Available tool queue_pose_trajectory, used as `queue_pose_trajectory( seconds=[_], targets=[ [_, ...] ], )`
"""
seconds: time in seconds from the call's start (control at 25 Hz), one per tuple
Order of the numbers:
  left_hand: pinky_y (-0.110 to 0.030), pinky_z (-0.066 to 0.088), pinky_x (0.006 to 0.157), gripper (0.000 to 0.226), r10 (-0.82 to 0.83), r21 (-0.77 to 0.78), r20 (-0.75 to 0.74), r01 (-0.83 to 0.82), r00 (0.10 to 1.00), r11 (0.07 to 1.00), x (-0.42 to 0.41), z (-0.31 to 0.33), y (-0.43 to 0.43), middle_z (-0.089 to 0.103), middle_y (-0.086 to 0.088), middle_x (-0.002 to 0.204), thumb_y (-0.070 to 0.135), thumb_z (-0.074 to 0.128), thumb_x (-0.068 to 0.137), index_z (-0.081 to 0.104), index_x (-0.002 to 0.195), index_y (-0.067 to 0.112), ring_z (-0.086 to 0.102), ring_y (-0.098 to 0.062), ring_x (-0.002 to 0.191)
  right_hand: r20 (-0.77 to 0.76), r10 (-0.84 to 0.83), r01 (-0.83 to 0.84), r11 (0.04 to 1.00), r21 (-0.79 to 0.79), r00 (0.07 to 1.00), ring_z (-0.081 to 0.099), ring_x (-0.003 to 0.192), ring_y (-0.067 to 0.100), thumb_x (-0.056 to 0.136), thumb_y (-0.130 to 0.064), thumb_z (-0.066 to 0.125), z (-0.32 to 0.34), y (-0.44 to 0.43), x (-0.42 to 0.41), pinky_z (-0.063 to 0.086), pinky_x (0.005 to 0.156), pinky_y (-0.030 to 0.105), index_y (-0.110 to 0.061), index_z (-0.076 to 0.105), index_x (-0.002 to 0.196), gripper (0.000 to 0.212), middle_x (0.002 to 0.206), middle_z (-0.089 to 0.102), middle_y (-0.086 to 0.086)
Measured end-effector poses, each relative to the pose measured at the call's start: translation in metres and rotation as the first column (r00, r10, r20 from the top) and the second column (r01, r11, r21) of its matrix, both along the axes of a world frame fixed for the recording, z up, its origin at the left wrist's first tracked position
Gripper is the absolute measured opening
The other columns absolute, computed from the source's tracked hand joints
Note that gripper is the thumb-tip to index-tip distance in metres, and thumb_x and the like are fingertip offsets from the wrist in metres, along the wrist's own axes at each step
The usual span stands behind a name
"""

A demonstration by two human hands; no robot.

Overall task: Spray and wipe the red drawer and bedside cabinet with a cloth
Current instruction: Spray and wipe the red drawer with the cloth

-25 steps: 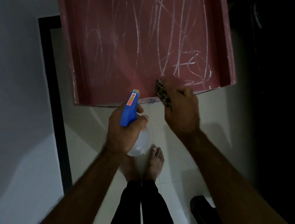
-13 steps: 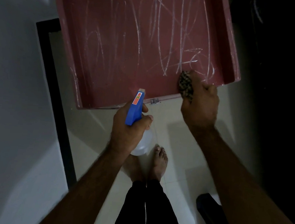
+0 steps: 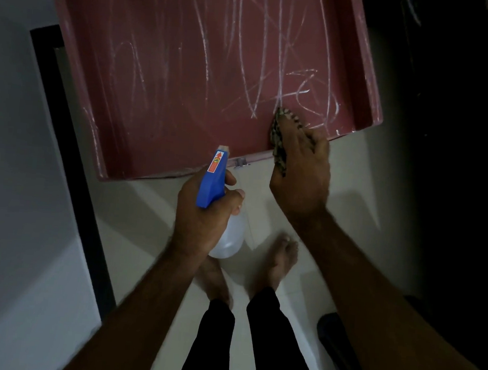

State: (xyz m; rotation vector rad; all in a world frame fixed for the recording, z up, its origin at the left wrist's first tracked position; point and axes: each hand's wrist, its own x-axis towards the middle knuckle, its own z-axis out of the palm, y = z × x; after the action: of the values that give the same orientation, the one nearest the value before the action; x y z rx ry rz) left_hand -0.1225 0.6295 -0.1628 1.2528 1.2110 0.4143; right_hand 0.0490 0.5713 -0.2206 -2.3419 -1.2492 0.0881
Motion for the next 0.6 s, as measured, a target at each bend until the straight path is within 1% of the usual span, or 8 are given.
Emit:
queue_pose_trajectory(
  seconds=[0.08, 0.16, 0.28, 0.32, 0.36, 0.48, 0.52, 0.6],
  targets=[
    [-0.013, 0.052, 0.067, 0.009, -0.007, -0.012, 0.001, 0.007, 1.0, 1.0, 0.002, -0.002, -0.004, 0.071, -0.005, 0.069, -0.001, 0.071, 0.085, 0.064, 0.09, 0.003, 0.072, -0.02, 0.068, 0.036, 0.081, -0.08, 0.996, -0.046, 0.996, 0.053, 0.116, 0.03, 0.075, -0.002, 0.078, 0.0, -0.005, -0.003, 0.062, 0.081, 0.05, -0.024, 0.046, 0.149, 0.084, 0.139, 0.044, -0.008],
    [-0.014, 0.053, 0.069, 0.01, -0.013, -0.015, 0.001, 0.013, 1.0, 1.0, 0.005, -0.002, -0.006, 0.071, -0.004, 0.069, 0.004, 0.071, 0.083, 0.064, 0.09, 0.001, 0.072, -0.02, 0.067, 0.077, 0.1, -0.093, 0.991, -0.092, 0.992, 0.053, 0.117, 0.028, 0.077, -0.005, 0.077, 0.001, -0.013, 0.009, 0.06, 0.082, 0.05, -0.024, 0.046, 0.15, 0.081, 0.138, 0.056, -0.001],
    [-0.017, 0.054, 0.07, 0.015, -0.007, -0.01, 0.011, 0.007, 1.0, 1.0, 0.012, 0.0, -0.006, 0.07, 0.001, 0.07, 0.008, 0.069, 0.079, 0.064, 0.086, -0.004, 0.071, -0.021, 0.068, 0.078, -0.12, 0.128, 0.986, -0.111, 0.99, 0.059, 0.11, 0.033, 0.085, -0.012, 0.071, 0.007, -0.019, 0.035, 0.061, 0.08, 0.05, -0.022, 0.048, 0.151, 0.071, 0.129, 0.064, 0.014],
    [-0.017, 0.054, 0.07, 0.016, -0.009, -0.009, 0.01, 0.009, 1.0, 1.0, 0.016, 0.001, -0.006, 0.07, 0.003, 0.071, 0.008, 0.069, 0.078, 0.064, 0.084, -0.005, 0.071, -0.021, 0.069, 0.078, -0.152, 0.16, 0.981, -0.111, 0.985, 0.061, 0.108, 0.034, 0.088, -0.014, 0.069, 0.009, -0.018, 0.036, 0.061, 0.08, 0.05, -0.021, 0.049, 0.151, 0.067, 0.128, 0.064, 0.016],
    [-0.017, 0.054, 0.069, 0.015, -0.013, -0.015, 0.008, 0.013, 1.0, 1.0, 0.02, 0.002, -0.006, 0.07, 0.005, 0.072, 0.007, 0.069, 0.078, 0.063, 0.084, -0.006, 0.071, -0.022, 0.07, 0.076, -0.125, 0.133, 0.985, -0.112, 0.989, 0.061, 0.109, 0.034, 0.09, -0.016, 0.068, 0.01, -0.016, 0.033, 0.06, 0.08, 0.05, -0.02, 0.049, 0.151, 0.064, 0.129, 0.064, 0.016],
    [-0.017, 0.055, 0.067, 0.01, -0.018, -0.027, 0.002, 0.018, 1.0, 0.999, 0.031, 0.005, -0.008, 0.07, 0.0, 0.074, -0.002, 0.071, 0.082, 0.063, 0.087, -0.002, 0.071, -0.027, 0.072, 0.084, 0.098, -0.083, 0.984, -0.159, 0.992, 0.059, 0.112, 0.032, 0.087, -0.015, 0.073, 0.012, -0.016, 0.021, 0.059, 0.08, 0.048, -0.018, 0.047, 0.148, 0.067, 0.133, 0.067, 0.009],
    [-0.017, 0.054, 0.066, 0.01, -0.02, -0.026, -0.001, 0.02, 1.0, 0.999, 0.034, 0.006, -0.008, 0.07, -0.003, 0.074, -0.005, 0.071, 0.083, 0.064, 0.089, -0.002, 0.071, -0.028, 0.071, 0.096, 0.102, -0.085, 0.981, -0.174, 0.99, 0.06, 0.107, 0.03, 0.085, -0.016, 0.075, 0.013, -0.016, 0.026, 0.059, 0.077, 0.046, -0.019, 0.048, 0.147, 0.067, 0.13, 0.069, 0.008],
    [-0.017, 0.054, 0.066, 0.011, -0.019, -0.019, -0.001, 0.019, 1.0, 1.0, 0.04, 0.009, -0.009, 0.069, -0.007, 0.074, -0.007, 0.07, 0.083, 0.064, 0.09, -0.001, 0.071, -0.029, 0.07, 0.112, -0.049, 0.069, 0.98, -0.185, 0.993, 0.063, 0.091, 0.028, 0.084, -0.019, 0.075, 0.018, -0.019, 0.043, 0.059, 0.067, 0.041, -0.023, 0.05, 0.145, 0.066, 0.116, 0.069, 0.01]
  ],
)
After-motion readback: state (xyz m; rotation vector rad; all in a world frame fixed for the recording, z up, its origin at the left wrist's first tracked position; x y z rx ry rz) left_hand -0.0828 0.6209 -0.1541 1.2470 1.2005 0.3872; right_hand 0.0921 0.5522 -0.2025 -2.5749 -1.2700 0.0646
